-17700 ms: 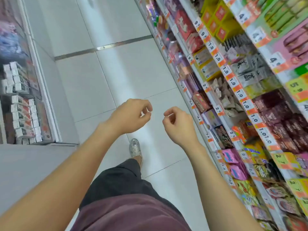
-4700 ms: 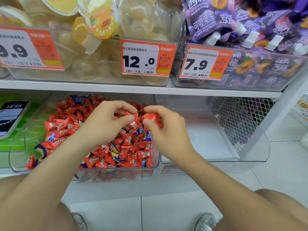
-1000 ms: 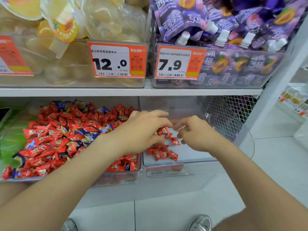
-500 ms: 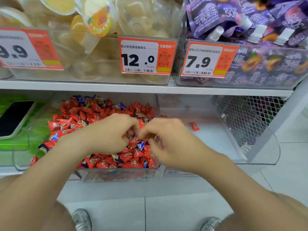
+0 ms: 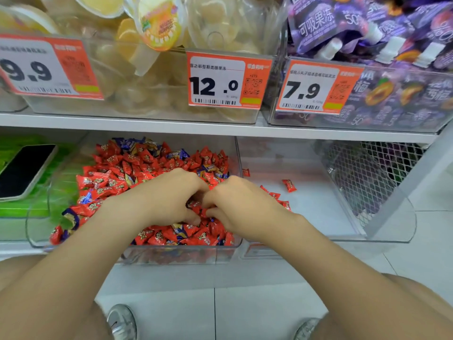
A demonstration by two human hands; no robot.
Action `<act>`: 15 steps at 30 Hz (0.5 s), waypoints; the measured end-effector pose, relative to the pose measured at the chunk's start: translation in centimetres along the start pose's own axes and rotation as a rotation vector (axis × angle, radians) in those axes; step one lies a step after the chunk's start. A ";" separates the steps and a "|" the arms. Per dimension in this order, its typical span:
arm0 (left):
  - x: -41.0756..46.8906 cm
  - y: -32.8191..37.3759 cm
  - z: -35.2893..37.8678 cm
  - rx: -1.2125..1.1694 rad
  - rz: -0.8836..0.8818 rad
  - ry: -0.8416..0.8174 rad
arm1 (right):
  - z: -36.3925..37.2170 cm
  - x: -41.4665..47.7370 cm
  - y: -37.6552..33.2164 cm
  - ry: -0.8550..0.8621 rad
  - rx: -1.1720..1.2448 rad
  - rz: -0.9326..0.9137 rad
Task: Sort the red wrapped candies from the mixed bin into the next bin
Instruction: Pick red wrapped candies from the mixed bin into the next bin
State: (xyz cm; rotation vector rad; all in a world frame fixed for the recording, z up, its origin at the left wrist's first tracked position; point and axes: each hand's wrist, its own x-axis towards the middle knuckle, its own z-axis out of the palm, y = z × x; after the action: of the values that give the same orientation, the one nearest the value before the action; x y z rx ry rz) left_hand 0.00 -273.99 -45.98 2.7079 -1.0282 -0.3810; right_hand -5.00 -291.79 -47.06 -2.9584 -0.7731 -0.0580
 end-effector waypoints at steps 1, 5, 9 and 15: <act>0.1 -0.1 0.1 -0.003 -0.011 0.008 | 0.1 -0.2 0.3 0.025 0.053 -0.005; 0.2 -0.2 0.5 0.040 -0.019 0.050 | -0.5 -1.6 1.2 0.285 0.210 0.057; 0.1 0.0 0.4 0.009 -0.032 0.043 | -2.1 -3.0 2.2 0.387 0.644 0.339; 0.4 0.5 0.3 0.084 0.025 0.094 | -2.3 -3.8 2.0 0.368 0.913 0.488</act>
State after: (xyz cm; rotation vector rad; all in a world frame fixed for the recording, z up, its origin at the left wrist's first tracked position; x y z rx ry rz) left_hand -0.13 -274.69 -46.21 2.7543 -1.0731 -0.2083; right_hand -7.32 -295.60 -45.10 -2.0800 0.0188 -0.1596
